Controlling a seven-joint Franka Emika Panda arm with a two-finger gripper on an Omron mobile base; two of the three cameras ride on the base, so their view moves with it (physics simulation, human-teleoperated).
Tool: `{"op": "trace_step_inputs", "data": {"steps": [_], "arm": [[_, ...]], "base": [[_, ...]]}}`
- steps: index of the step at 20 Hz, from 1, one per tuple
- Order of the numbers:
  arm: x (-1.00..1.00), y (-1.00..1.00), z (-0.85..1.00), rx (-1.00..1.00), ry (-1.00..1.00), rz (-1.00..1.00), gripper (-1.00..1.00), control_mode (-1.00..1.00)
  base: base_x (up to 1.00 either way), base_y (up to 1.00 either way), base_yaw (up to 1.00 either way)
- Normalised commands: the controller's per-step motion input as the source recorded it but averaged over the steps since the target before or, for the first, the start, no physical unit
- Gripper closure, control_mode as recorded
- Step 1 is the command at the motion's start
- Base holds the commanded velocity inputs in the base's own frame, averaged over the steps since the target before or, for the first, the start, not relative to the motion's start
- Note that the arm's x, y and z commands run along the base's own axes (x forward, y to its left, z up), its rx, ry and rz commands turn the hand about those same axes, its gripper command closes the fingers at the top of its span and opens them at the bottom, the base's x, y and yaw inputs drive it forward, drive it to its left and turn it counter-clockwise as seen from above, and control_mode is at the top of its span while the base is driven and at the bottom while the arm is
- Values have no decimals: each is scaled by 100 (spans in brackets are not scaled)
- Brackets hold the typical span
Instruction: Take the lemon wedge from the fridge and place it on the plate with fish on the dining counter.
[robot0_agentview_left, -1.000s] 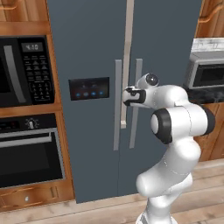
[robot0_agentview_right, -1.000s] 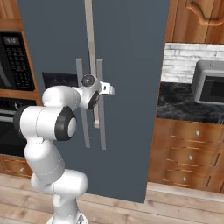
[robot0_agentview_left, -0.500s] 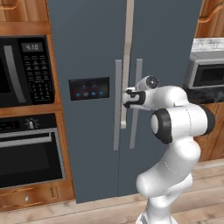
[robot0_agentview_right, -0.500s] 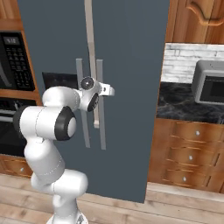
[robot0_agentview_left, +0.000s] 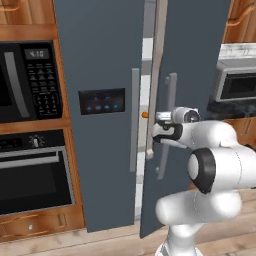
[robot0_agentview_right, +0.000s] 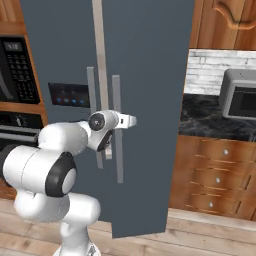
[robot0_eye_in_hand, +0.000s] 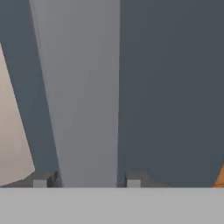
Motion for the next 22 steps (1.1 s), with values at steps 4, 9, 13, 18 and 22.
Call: {"op": "trace_step_inputs", "data": {"steps": [4, 9, 13, 18, 22], "arm": [[-100, -88, 26, 4, -24, -25, 100, -100], [-100, -90, 45, 10, -10, -38, 100, -100], [-99, -55, 79, 20, 0, -51, -100, -100], [-84, 55, 100, 4, -6, -28, -100, -100], [-12, 100, 100, 0, 0, -12, -100, -100]], "base": [[0, 0, 0], [0, 0, 0], [0, 0, 0], [0, 0, 0], [0, 0, 0]]}}
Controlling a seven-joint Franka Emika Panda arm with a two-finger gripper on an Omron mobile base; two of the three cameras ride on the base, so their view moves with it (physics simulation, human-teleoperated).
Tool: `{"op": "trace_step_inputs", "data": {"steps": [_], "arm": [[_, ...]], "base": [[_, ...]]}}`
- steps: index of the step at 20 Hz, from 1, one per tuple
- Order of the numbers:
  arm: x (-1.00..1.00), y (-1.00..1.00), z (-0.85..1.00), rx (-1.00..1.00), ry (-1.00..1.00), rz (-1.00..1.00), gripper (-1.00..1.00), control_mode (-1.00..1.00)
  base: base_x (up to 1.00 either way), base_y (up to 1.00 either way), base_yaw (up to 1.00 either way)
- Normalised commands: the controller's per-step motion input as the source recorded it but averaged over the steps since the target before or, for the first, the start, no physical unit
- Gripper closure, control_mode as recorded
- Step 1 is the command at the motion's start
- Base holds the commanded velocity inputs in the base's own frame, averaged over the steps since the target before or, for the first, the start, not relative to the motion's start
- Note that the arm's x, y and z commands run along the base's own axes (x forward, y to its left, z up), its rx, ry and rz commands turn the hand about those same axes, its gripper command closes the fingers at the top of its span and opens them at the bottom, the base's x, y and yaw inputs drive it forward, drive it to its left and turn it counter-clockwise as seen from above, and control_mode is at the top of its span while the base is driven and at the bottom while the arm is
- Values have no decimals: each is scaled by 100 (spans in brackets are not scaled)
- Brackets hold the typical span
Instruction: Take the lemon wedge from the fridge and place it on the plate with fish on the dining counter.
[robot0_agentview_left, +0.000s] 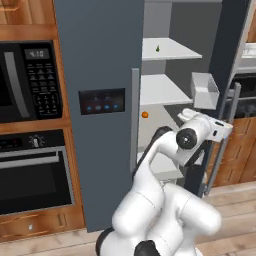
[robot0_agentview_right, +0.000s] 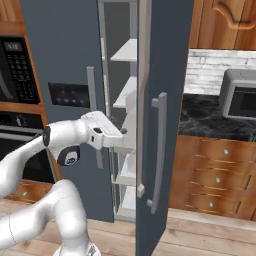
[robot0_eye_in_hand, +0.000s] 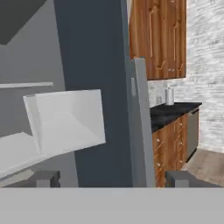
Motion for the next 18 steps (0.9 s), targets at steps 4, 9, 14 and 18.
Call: {"op": "trace_step_inputs", "data": {"steps": [4, 9, 14, 18], "arm": [[76, 82, 41, -1, -1, -23, -100, -100], [89, -21, 3, -1, 9, -6, -100, -100], [68, -51, 0, 0, 12, 0, -100, -100], [20, -87, -1, 2, 7, 0, -100, -100]], "base": [[0, 0, 0], [0, 0, 0], [0, 0, 0], [0, 0, 0]]}}
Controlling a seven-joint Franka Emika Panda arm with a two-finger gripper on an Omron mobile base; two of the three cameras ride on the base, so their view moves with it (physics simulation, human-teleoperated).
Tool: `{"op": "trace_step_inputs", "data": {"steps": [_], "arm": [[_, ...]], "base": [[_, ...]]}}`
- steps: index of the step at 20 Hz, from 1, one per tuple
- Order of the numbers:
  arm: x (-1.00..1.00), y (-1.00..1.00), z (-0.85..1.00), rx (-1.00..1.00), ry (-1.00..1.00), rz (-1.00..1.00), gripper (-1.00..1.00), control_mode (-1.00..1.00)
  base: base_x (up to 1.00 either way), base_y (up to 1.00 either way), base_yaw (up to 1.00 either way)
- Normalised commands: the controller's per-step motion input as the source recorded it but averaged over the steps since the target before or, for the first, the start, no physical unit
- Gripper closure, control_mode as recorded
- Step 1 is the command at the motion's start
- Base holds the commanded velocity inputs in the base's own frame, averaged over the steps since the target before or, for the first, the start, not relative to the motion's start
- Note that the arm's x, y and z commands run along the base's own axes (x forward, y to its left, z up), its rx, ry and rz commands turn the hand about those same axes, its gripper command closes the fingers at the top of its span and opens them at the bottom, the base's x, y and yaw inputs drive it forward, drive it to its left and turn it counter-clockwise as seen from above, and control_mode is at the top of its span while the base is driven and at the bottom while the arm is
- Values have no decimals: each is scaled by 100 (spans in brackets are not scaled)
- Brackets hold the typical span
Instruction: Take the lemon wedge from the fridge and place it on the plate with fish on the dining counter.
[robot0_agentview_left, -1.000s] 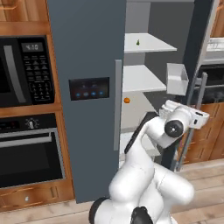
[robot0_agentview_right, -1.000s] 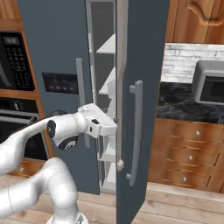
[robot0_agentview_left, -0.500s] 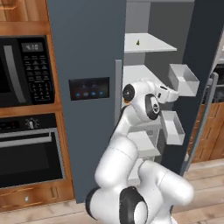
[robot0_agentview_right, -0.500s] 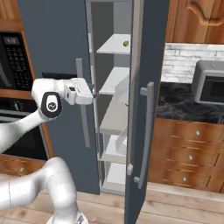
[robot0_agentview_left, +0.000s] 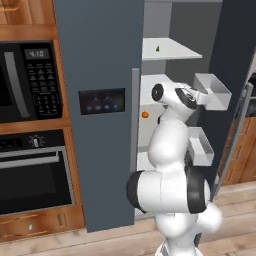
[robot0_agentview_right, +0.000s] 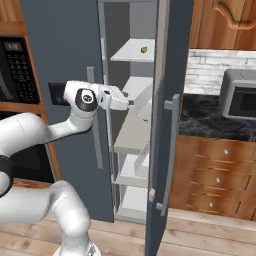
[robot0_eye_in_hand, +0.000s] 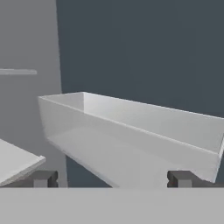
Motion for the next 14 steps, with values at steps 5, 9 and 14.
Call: {"op": "trace_step_inputs", "data": {"steps": [5, 9, 14], "arm": [[3, -100, -12, 3, 11, -7, -100, -100], [-46, -81, -1, 11, 3, -6, -100, -100], [-88, 85, 73, 0, 0, 9, -100, -100]], "base": [[0, 0, 0], [0, 0, 0], [0, 0, 0]]}}
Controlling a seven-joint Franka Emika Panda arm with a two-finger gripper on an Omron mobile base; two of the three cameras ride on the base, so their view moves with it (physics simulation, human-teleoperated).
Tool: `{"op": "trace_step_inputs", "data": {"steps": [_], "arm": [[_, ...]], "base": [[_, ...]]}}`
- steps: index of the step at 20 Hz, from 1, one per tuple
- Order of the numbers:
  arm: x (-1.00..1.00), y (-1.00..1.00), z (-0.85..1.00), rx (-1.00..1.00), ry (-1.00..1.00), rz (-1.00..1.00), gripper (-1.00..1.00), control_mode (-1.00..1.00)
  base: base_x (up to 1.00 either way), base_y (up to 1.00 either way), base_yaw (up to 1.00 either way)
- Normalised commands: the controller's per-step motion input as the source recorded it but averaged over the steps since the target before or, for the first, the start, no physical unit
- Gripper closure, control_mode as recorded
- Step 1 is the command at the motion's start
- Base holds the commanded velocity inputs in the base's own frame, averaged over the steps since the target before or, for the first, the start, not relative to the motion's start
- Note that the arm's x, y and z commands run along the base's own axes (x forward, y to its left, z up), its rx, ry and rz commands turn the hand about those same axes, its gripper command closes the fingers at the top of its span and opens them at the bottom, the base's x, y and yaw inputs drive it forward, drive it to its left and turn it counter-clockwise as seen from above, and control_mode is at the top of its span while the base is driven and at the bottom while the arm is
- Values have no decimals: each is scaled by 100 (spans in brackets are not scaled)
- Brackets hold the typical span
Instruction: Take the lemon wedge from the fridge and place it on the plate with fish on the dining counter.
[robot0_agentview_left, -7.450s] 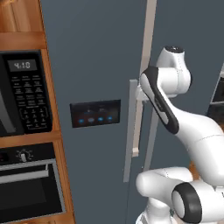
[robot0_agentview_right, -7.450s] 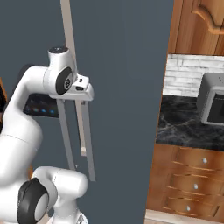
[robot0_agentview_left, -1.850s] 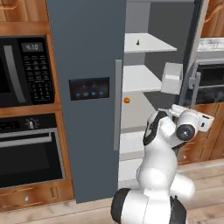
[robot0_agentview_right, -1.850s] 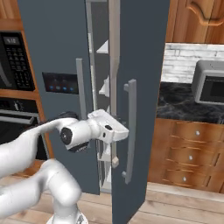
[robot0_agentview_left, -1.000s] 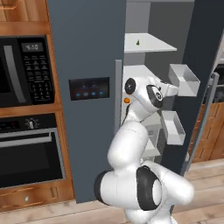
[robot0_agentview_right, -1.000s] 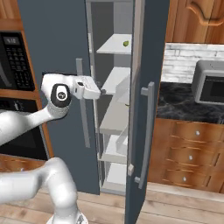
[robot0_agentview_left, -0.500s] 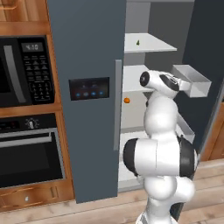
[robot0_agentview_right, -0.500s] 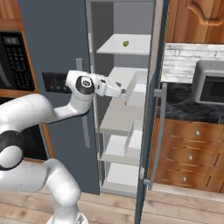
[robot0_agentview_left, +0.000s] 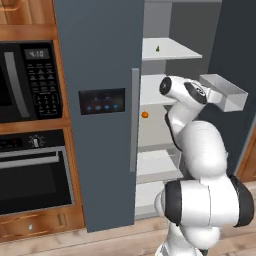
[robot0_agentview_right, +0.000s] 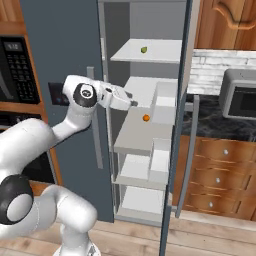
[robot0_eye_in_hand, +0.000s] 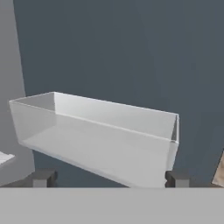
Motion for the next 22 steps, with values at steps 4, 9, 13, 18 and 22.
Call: {"op": "trace_step_inputs", "data": {"steps": [4, 9, 13, 18, 22], "arm": [[-83, 97, 83, 3, 19, 21, -100, -100], [-100, 47, -37, 22, 29, 31, -100, -100], [-63, 7, -23, 46, 10, 28, -100, -100], [3, 31, 0, 26, -11, 12, -100, -100], [1, 5, 0, 0, 0, 0, -100, -100]], "base": [[0, 0, 0], [0, 0, 0], [0, 0, 0], [0, 0, 0], [0, 0, 0]]}}
